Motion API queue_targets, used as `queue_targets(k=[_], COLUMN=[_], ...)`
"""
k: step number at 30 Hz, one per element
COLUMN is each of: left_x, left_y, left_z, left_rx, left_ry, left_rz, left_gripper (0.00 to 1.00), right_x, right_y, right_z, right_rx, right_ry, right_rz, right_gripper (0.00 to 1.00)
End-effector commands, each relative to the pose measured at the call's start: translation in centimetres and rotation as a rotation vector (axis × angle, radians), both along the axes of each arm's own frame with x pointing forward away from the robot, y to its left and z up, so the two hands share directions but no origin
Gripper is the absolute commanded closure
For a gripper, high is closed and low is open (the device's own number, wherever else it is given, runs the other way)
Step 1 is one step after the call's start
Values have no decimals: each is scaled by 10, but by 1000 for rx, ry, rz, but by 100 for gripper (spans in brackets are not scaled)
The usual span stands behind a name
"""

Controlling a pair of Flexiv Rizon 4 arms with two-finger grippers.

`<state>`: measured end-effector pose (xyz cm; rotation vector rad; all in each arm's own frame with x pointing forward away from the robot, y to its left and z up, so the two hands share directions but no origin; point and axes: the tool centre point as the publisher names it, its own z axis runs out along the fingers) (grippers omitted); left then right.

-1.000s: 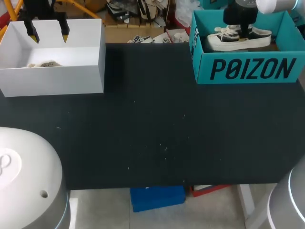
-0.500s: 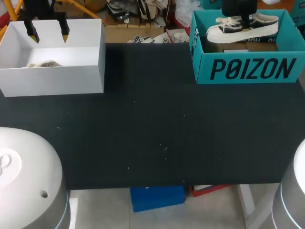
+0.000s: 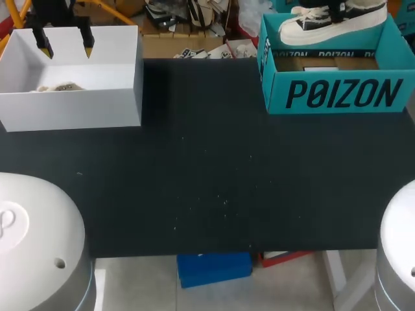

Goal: Take the shoe out of the shoebox, open the shoe tongue, remove and reinsert the insole, then place the shoe into the shoebox

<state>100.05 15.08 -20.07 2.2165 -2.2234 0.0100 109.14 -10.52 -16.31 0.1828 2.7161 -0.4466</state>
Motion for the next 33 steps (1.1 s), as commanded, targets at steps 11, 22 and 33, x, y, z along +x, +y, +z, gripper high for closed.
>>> queue_targets(k=[11, 22, 33], left_x=[0, 0, 0], left_y=[0, 0, 0], left_z=[0, 0, 0], left_rx=[3, 3, 3], left_ry=[2, 2, 2], left_rz=[1, 1, 1], left_gripper=[0, 0, 0], right_x=[-115, -176, -225], right_y=[135, 232, 304], right_z=[79, 46, -7], right_rx=[0, 111, 200], right_ry=[-229, -193, -156], right_rz=[-20, -50, -97], right_gripper=[100, 100, 100])
